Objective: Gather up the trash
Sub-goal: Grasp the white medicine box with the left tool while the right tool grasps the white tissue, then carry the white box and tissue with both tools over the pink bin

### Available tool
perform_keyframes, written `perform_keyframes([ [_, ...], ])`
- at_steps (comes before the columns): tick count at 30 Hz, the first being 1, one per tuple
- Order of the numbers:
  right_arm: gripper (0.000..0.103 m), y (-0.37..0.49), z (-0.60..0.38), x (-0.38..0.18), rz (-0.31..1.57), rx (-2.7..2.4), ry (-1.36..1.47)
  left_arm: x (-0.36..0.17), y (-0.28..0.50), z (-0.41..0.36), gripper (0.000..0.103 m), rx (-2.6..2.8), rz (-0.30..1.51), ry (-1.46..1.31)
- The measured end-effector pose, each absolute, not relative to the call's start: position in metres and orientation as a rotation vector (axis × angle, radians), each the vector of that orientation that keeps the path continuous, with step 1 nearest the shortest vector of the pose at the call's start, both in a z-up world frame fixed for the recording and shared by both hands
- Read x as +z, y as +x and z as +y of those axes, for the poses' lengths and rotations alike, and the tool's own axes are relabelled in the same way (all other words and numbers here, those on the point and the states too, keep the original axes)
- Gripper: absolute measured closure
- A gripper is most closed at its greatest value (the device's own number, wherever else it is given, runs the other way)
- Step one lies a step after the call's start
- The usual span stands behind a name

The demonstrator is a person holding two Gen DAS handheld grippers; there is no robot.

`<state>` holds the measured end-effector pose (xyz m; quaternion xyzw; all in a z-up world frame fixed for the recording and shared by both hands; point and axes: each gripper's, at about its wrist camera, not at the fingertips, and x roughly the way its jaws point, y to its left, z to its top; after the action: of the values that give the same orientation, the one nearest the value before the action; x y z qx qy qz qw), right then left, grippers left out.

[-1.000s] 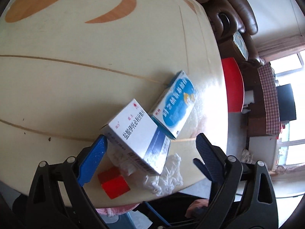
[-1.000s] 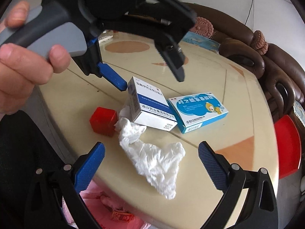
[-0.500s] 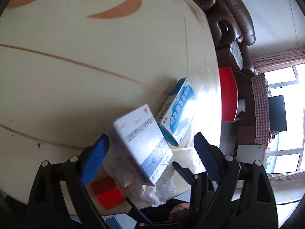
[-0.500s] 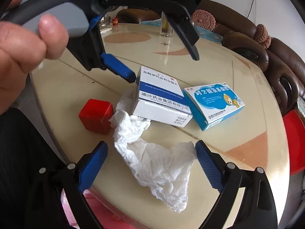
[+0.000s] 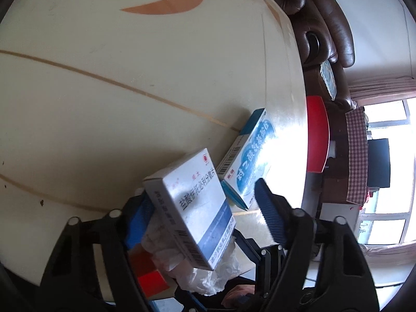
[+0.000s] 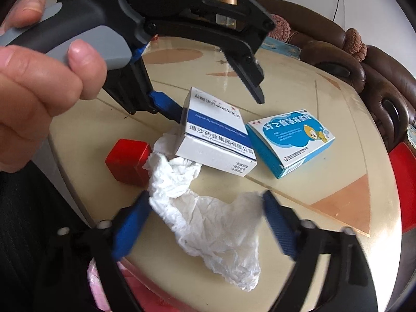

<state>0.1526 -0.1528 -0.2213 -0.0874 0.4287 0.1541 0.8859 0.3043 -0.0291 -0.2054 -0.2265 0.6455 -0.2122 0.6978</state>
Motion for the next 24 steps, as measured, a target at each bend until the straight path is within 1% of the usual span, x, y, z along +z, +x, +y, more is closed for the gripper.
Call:
perform_keyframes([
  [1, 0.027, 0.154, -0.154, -0.222, 0.887, 0.314, -0.178, -0.206, 0.304, -0.029, 0.036, -0.465, 1.446, -0.504],
  [2, 0.032, 0.155, -0.155, -0.222, 0.885, 0.316, -0.165, -0.207, 0.304, -0.029, 0.039, -0.461, 1.451, -0.502],
  [3, 0.035, 0.154, -0.156, -0.223, 0.884, 0.32, -0.151, -0.208, 0.303, -0.029, 0.043, -0.459, 1.453, -0.501],
  [4, 0.041, 0.152, -0.157, -0.222, 0.878, 0.311, -0.154, -0.208, 0.303, -0.029, 0.052, -0.453, 1.451, -0.495],
  [5, 0.045, 0.152, -0.156, -0.221, 0.874, 0.313, -0.152, -0.207, 0.303, -0.029, 0.057, -0.446, 1.451, -0.488],
  [6, 0.049, 0.152, -0.156, -0.221, 0.873, 0.318, -0.153, -0.207, 0.304, -0.029, 0.065, -0.443, 1.454, -0.484],
  [7, 0.055, 0.151, -0.154, -0.221, 0.869, 0.319, -0.155, -0.208, 0.304, -0.028, 0.069, -0.445, 1.457, -0.484],
  [9, 0.063, 0.149, -0.151, -0.221, 0.871, 0.325, -0.156, -0.208, 0.304, -0.028, 0.07, -0.448, 1.462, -0.478],
  [10, 0.074, 0.148, -0.15, -0.221, 0.871, 0.329, -0.157, -0.207, 0.304, -0.028, 0.072, -0.446, 1.459, -0.472],
  [11, 0.08, 0.147, -0.148, -0.22, 0.871, 0.324, -0.167, -0.205, 0.304, -0.028, 0.073, -0.443, 1.456, -0.467],
  [12, 0.082, 0.147, -0.146, -0.22, 0.869, 0.32, -0.175, -0.203, 0.304, -0.028, 0.076, -0.442, 1.449, -0.462],
  [13, 0.083, 0.146, -0.145, -0.22, 0.866, 0.309, -0.185, -0.199, 0.304, -0.026, 0.077, -0.445, 1.436, -0.456],
  [17, 0.086, 0.145, -0.148, -0.219, 0.875, 0.295, -0.188, -0.183, 0.302, -0.021, 0.077, -0.445, 1.385, -0.424],
  [24, 0.087, 0.141, -0.157, -0.204, 0.869, 0.246, -0.137, -0.165, 0.296, -0.012, 0.079, -0.467, 1.335, -0.4],
])
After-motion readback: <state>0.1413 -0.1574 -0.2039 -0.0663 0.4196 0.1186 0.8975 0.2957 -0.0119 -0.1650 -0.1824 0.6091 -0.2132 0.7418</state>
